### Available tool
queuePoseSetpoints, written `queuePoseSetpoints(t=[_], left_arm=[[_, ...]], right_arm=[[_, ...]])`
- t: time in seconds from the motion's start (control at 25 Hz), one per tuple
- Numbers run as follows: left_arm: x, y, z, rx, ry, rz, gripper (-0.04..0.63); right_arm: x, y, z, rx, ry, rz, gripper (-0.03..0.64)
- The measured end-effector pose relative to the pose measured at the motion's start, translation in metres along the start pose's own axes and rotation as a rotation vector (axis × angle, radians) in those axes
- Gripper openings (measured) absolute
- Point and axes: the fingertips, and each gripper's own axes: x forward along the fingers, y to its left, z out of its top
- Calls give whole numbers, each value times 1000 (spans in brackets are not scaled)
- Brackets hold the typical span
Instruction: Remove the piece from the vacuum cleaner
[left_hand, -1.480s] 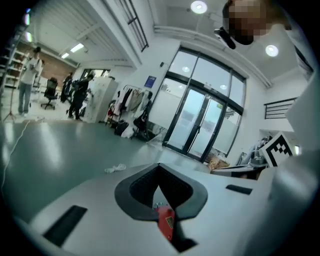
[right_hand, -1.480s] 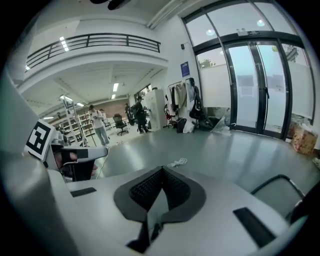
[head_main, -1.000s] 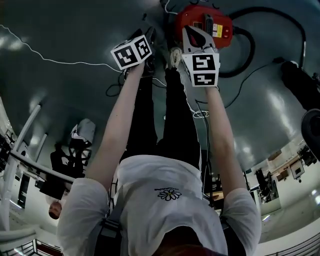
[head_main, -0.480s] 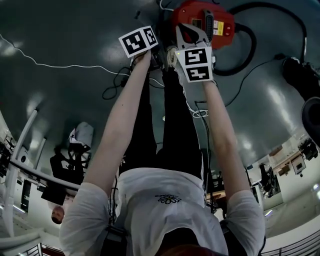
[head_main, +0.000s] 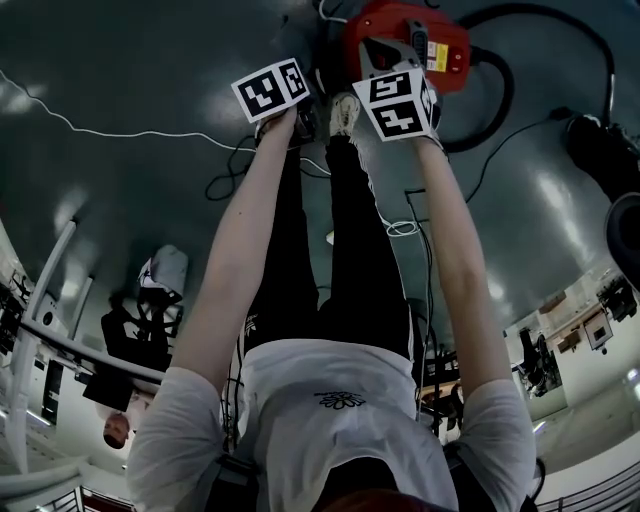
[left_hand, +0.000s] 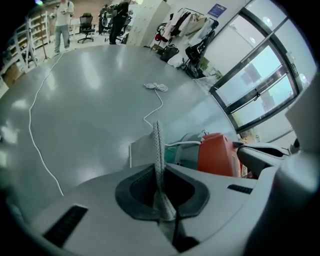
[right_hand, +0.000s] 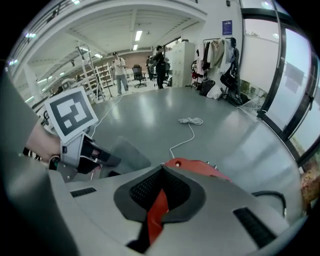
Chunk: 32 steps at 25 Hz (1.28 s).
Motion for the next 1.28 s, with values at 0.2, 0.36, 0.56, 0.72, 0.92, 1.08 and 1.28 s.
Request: queuePoseSetpoints(t=[0.2,0.36,0.56,0.72,0.92,1.08,1.28], left_arm=[[1,0,-3,16,5,-13,18],[0,1,-2,19,1,-7,18],[0,2,-2,91,-7,6,18],[3,1,-9,222,-9,5,18],[5,2,-12,251,-32,-6,18],[3,6,-17,261,-67,-19,18],[-3,10,-24,267,-99,-36,18]], right_arm=[[11,1,-15,-185,88,-58,5],[13,2,-18,-164,104,-29,5],[17,0,-18,-12,207,59,5],[17,-1,-18,-7,276,59,5],[18,-2,-26,-6,365,82,5],[18,2,-26,23,448,125,5],[22,2,-18,-99,493,39,5]])
